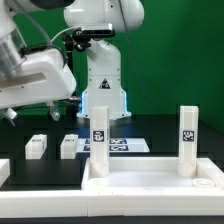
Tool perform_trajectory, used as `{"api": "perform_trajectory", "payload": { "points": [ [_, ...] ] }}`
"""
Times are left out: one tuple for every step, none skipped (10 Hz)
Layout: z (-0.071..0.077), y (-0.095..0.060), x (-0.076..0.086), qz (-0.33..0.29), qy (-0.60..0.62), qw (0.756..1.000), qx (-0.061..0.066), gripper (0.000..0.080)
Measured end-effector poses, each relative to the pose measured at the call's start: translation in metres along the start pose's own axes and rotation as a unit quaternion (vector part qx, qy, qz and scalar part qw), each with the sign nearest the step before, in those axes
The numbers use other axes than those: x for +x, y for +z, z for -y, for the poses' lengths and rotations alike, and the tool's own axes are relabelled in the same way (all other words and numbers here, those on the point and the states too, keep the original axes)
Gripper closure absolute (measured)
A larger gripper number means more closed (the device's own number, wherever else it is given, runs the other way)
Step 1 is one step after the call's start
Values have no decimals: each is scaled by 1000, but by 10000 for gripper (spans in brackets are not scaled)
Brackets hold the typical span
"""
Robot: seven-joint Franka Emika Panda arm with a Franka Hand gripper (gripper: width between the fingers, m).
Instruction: Assemble desk
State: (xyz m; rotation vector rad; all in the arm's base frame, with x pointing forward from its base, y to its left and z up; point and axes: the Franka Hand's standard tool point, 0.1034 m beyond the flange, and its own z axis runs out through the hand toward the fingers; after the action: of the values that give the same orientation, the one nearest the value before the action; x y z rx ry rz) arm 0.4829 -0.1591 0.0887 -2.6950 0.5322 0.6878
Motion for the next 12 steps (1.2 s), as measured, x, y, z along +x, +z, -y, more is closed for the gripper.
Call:
{"api": "perform_trajectory", "payload": {
  "points": [
    [-1,9,-10,36,5,999,7,150],
    [0,16,-14,63,6,998,8,150],
    [0,16,-15,97,7,995,11,150],
    [-1,17,-9,107,7,994,10,150],
    [-1,20,-9,118,8,993,11,150],
    [-1,20,-8,113,7,994,9,150],
    [-2,21,-8,114,7,993,9,150],
    [-2,34,-14,121,11,993,11,150],
    [0,46,-19,128,11,992,8,150],
    [-1,53,-21,132,12,991,8,150],
    [0,61,-22,131,14,991,5,150],
    [3,69,-23,130,13,991,0,150]
  ]
}}
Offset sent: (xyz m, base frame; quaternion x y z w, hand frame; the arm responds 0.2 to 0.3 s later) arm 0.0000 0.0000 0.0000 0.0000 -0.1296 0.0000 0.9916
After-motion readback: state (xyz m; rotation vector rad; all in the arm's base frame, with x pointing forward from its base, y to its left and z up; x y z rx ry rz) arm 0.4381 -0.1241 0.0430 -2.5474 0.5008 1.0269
